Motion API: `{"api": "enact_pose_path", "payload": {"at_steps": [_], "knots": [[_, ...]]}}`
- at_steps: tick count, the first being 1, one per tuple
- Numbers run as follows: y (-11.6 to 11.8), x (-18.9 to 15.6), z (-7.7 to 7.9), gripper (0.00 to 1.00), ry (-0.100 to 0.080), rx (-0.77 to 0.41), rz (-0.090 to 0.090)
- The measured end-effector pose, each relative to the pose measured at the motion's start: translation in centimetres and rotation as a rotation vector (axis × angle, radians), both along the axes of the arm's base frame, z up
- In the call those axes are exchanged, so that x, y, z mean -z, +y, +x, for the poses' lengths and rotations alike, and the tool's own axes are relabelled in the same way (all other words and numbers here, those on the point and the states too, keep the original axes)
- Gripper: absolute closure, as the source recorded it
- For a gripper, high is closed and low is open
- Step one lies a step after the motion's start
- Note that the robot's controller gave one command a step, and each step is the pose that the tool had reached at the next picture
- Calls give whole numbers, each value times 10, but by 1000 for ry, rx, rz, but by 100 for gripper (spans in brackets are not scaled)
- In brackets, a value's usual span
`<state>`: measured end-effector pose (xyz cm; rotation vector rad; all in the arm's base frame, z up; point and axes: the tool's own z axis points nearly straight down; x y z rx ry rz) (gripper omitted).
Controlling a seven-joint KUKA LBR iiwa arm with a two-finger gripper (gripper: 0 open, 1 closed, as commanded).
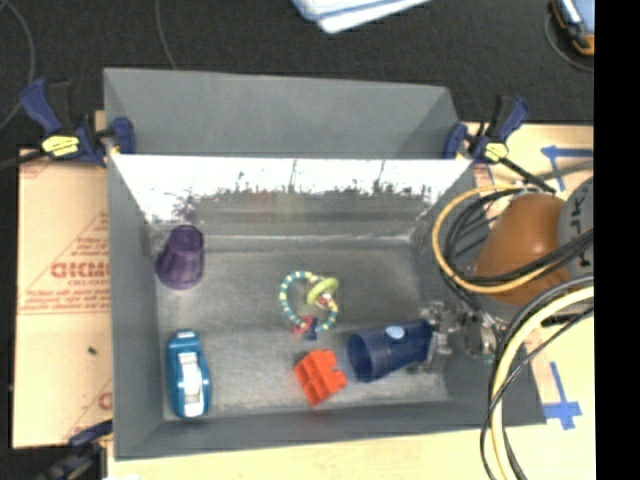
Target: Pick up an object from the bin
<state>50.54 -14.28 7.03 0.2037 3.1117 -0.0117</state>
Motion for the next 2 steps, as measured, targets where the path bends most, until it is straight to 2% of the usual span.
{"api": "enact_pose_path", "payload": {"at_steps": [1,2], "knots": [[14,-123,14,100,-3,24,-1],[14,-123,14,100,-3,22,-1]]}}
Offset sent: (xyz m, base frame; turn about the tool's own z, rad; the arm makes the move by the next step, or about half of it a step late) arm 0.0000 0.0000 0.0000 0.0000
